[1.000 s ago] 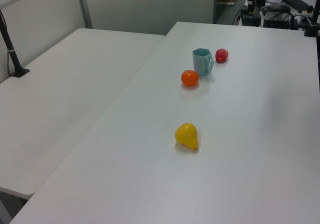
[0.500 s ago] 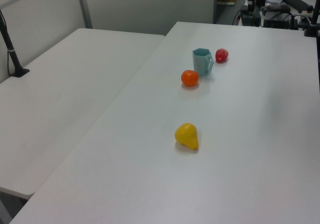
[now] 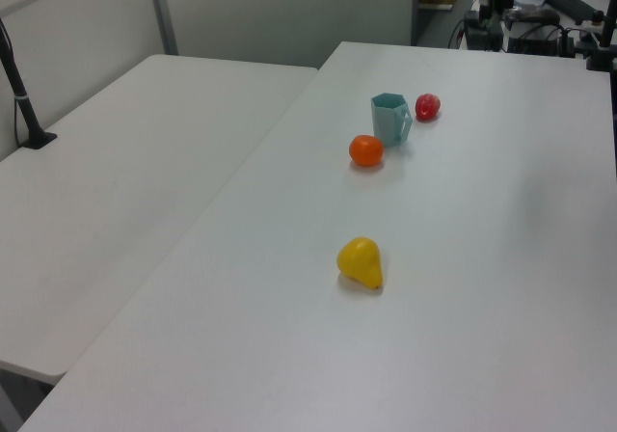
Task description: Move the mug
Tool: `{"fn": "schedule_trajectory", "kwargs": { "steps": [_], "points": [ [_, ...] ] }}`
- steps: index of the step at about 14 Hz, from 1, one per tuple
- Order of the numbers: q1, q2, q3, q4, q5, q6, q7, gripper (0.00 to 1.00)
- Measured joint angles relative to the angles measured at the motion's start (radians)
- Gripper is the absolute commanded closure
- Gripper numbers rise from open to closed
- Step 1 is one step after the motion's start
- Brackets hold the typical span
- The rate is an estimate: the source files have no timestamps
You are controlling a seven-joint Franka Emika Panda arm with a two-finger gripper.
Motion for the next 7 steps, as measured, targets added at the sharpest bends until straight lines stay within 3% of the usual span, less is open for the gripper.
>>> {"fn": "schedule_trajectory", "kwargs": {
  "steps": [7],
  "points": [
    [-0.003,0.005,0.001,-0.025,0.000,0.243,0.126,0.00]
  ]
}}
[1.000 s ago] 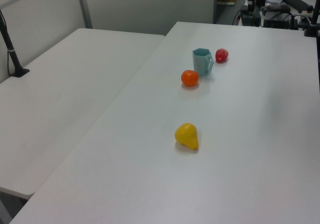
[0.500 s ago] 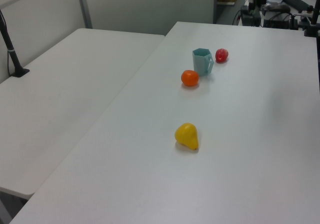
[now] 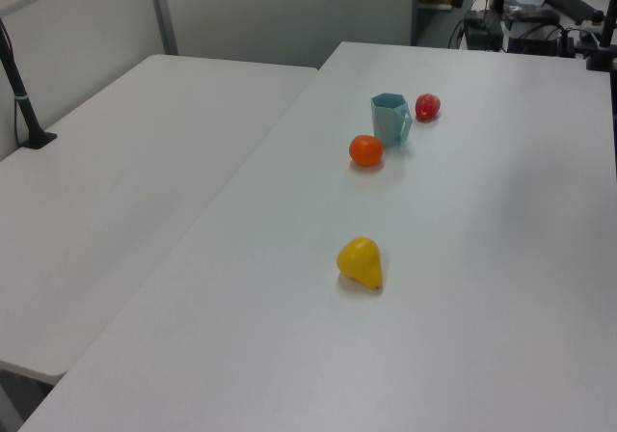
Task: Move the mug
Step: 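Lower the open gripper onto the rim of the teal mug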
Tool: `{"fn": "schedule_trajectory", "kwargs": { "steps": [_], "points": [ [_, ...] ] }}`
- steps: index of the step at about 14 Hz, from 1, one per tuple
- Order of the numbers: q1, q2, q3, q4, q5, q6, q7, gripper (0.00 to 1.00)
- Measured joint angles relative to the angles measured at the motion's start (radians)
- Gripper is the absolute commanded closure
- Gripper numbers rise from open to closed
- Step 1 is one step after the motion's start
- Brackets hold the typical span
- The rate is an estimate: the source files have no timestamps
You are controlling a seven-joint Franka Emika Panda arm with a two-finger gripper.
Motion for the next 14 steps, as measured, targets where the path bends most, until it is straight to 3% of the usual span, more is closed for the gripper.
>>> {"fn": "schedule_trajectory", "kwargs": {
  "steps": [5,8,14],
  "points": [
    [-0.005,0.025,-0.001,-0.054,0.000,0.062,0.068,0.00],
    [-0.004,0.101,-0.001,-0.112,0.000,0.210,0.083,0.00],
    [0.002,0.233,0.000,-0.114,0.000,0.349,0.083,0.00]
  ]
}}
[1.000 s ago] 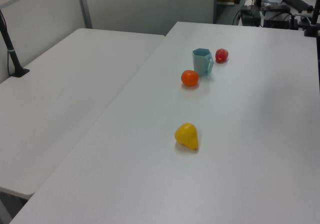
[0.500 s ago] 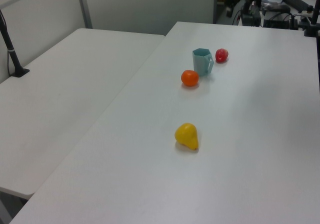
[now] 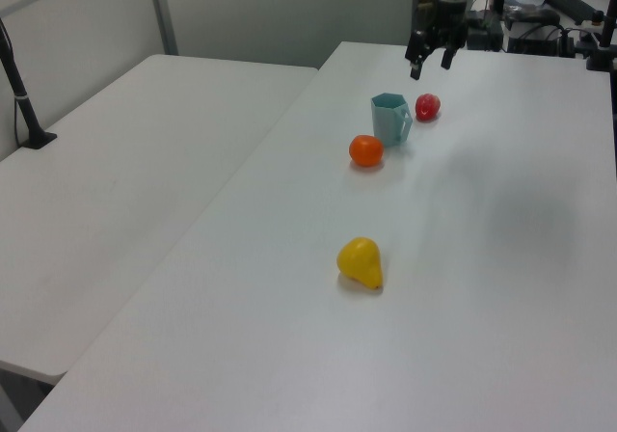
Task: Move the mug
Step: 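Lower the open gripper onto the rim of the teal mug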
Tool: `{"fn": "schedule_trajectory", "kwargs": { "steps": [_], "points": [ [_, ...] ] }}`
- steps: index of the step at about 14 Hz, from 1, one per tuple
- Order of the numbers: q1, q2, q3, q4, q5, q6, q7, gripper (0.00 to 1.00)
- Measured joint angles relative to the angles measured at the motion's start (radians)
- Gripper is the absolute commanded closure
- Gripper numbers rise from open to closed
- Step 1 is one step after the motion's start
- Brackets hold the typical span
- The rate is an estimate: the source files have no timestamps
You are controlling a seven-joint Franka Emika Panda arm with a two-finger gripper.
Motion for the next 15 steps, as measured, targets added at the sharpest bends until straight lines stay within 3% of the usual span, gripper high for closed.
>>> {"fn": "schedule_trajectory", "kwargs": {
  "steps": [5,15],
  "points": [
    [0.003,0.093,0.007,0.003,0.000,0.090,0.001,0.00],
    [0.016,0.174,0.009,0.008,0.000,0.159,0.003,0.03]
  ]
}}
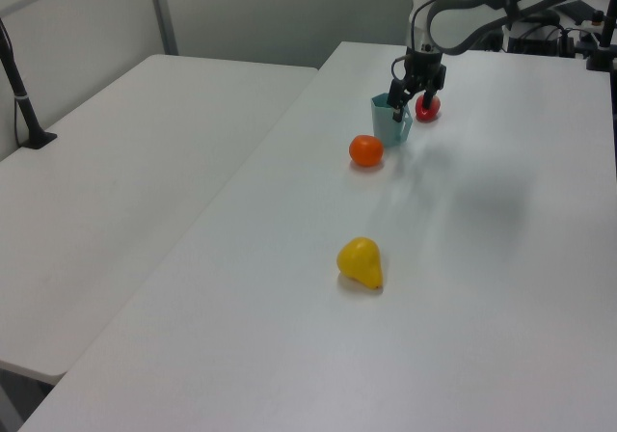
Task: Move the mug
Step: 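Lower the open gripper onto the rim of the teal mug, then close the gripper on the teal mug's rim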
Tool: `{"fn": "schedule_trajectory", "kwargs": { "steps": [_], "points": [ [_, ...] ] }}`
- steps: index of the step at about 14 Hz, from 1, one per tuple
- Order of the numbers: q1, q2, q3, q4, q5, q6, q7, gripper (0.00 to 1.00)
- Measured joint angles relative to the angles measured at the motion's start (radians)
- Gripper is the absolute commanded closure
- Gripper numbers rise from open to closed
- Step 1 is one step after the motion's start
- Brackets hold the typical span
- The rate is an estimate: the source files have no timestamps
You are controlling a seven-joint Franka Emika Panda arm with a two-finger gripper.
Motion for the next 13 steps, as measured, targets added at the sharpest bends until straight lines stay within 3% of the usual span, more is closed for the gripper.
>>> {"fn": "schedule_trajectory", "kwargs": {
  "steps": [4,9,13],
  "points": [
    [0.003,0.019,0.000,0.001,0.000,0.013,0.000,0.10],
    [0.018,0.037,0.000,0.001,0.000,0.049,0.001,0.41],
    [0.018,0.038,0.000,0.001,0.000,0.049,0.001,0.53]
  ]
}}
